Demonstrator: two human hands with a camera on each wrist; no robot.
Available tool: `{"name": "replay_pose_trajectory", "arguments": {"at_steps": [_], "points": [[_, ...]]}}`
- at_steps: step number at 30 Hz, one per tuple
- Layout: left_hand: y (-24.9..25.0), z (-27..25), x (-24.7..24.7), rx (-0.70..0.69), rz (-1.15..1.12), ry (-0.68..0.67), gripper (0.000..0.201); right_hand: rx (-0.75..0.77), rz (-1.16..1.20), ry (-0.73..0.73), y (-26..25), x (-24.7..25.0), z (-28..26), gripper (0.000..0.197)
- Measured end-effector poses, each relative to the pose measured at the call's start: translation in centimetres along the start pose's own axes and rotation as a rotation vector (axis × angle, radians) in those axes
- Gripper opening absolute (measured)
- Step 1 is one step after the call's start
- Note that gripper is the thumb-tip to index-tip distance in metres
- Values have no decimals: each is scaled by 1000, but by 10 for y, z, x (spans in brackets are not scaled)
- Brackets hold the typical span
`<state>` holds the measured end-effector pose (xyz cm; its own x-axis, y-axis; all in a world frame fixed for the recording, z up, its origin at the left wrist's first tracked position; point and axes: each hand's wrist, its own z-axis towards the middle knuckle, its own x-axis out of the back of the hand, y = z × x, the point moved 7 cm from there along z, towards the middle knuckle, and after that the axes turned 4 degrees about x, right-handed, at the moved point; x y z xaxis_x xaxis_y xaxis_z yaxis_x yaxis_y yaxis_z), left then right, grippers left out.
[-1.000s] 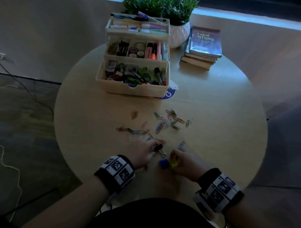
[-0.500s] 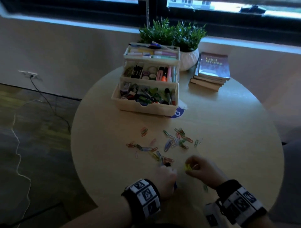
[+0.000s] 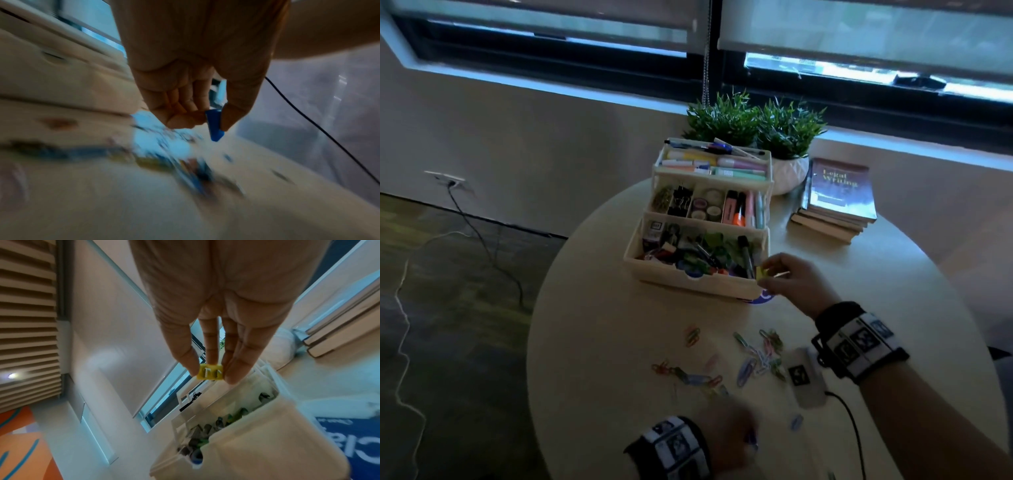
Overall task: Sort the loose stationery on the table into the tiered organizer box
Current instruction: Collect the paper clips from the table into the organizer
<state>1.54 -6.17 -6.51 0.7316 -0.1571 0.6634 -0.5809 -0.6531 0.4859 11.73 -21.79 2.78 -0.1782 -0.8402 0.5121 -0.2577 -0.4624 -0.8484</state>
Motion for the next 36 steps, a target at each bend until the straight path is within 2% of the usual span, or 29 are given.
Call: {"name": "replay_pose_trajectory", "arguments": {"at_steps": [1,3,7,9,11,15,19,23,26,30,32,36], "points": [[-8,3,21,-20,-41,77,19,-1,-11,10,-5,1,13,18],[-29,5,83,-36,-186,331,18,-14,-22,43,-10,1,39,20],[-83,6,193,60,-324,756,24,3,-63,85,-29,-10,87,25],[-100,8,236,102,-330,884,23,30,-151,109,-38,-17,108,28],[-112,19,269,142,-332,950,21,71,-262,127,-49,-25,124,32],[-116,53,301,187,-227,935,22,104,-450,129,-57,-42,146,29],[-122,72,301,308,116,893,26,160,-702,107,-50,-52,146,30],[-127,74,294,341,139,809,32,184,-658,141,-47,-40,128,32],[-117,55,288,302,74,844,36,117,-482,129,-39,-19,96,38],[-94,17,250,175,32,867,40,89,-378,94,-17,4,21,20],[-81,-2,217,112,-55,853,35,22,-430,-3,8,3,-18,19],[-68,-21,130,78,-188,652,24,-160,-487,-200,68,-4,-94,19]]}}
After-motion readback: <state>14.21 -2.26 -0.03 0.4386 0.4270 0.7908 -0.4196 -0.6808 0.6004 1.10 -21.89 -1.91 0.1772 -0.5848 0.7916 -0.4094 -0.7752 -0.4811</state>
